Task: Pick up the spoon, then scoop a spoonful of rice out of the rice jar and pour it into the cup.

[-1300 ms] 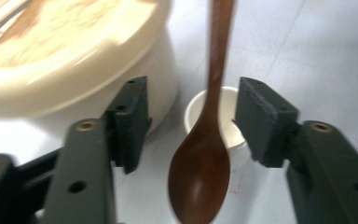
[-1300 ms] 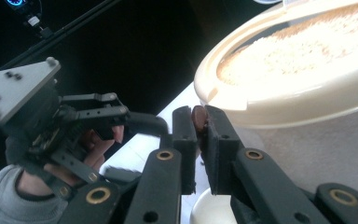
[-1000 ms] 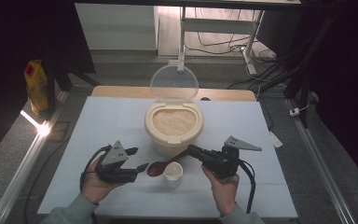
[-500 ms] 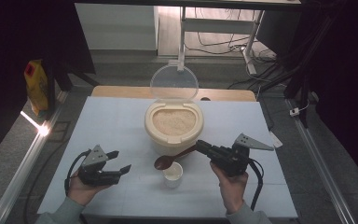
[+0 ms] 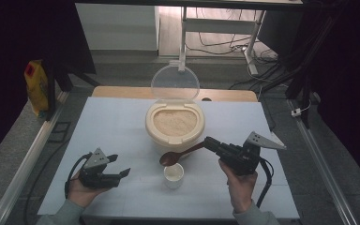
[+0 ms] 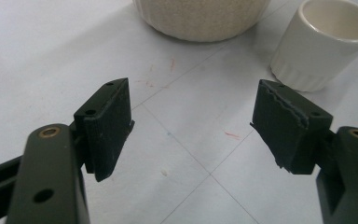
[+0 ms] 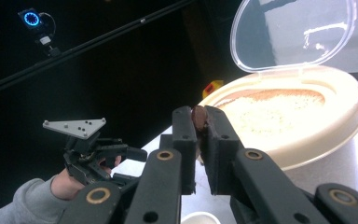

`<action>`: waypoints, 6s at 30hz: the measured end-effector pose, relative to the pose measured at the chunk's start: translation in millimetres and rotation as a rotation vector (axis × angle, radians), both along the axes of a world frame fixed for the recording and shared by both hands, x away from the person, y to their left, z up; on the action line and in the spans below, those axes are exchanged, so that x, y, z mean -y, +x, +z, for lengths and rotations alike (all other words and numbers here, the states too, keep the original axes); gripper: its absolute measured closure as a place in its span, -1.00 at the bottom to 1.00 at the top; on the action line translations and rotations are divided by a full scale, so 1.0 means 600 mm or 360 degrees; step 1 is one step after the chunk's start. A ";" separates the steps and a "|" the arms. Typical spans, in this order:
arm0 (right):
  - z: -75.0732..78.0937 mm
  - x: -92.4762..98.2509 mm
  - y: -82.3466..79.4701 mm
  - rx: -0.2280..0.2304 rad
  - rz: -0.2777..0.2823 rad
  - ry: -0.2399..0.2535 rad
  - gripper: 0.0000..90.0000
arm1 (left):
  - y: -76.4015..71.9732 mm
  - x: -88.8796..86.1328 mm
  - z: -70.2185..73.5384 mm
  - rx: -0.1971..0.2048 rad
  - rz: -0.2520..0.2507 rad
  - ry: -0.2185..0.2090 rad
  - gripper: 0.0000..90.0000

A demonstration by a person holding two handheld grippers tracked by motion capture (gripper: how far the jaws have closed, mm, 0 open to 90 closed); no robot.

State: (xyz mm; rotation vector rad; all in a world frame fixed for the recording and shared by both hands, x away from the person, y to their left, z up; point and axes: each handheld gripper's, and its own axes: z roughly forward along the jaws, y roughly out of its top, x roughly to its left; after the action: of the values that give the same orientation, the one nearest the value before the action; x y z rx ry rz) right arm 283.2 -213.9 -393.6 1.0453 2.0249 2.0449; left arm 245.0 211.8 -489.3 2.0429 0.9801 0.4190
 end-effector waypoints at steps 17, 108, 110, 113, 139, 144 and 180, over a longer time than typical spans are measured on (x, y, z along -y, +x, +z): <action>0.040 0.024 0.015 0.0064 -0.0060 0.0105 0.85 | -0.002 -0.002 -0.001 -0.0009 -0.0009 0.0019 -0.41; 0.005 -0.017 0.151 -0.0213 -0.0304 -0.0017 0.86 | 0.006 0.000 -0.011 -0.0070 -0.0028 0.0075 -0.46; 0.004 -0.013 0.152 -0.0244 -0.0309 0.0007 0.86 | 0.007 0.001 -0.011 -0.0071 -0.0027 0.0074 -0.46; 0.003 -0.008 0.154 -0.0299 -0.0321 0.0032 0.86 | 0.007 0.001 -0.011 -0.0071 -0.0029 0.0075 -0.46; -0.001 0.037 0.164 -0.0531 -0.0372 0.0257 0.86 | 0.007 0.002 -0.010 -0.0063 -0.0031 0.0081 -0.46; 0.005 0.041 0.164 -0.0521 -0.0380 0.0270 0.86 | 0.008 0.002 -0.010 -0.0064 -0.0032 0.0088 -0.46; 0.018 0.074 0.138 -0.0573 -0.0359 0.0345 0.86 | 0.009 0.007 -0.009 -0.0059 -0.0033 0.0116 -0.46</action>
State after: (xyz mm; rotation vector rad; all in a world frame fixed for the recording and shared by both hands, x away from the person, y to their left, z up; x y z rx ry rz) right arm 365.9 -258.4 -382.7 1.7057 1.7409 2.1102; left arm 250.6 207.9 -494.9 2.1312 0.9778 0.4124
